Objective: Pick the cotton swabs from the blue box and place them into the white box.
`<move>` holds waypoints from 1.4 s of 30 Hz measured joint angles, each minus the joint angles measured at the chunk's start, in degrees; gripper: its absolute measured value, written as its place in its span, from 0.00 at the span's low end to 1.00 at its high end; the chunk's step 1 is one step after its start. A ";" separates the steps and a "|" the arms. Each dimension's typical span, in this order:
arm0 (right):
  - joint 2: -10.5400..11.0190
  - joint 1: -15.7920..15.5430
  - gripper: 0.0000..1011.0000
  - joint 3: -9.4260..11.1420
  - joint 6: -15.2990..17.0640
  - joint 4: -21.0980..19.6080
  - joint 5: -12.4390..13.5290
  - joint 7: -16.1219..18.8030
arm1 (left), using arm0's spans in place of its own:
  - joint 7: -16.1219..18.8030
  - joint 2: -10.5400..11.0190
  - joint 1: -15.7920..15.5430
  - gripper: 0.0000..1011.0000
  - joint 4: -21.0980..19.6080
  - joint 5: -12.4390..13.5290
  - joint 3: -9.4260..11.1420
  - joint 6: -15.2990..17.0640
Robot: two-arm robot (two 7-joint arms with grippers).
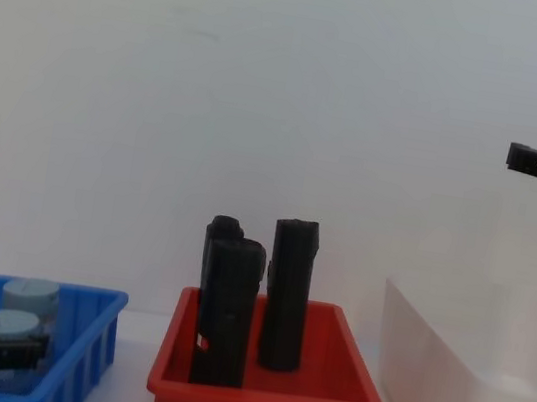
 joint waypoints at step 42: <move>0.00 0.00 0.99 0.00 0.00 0.00 0.00 0.00 | -0.20 -0.26 -0.66 0.66 0.08 2.34 -0.20 0.70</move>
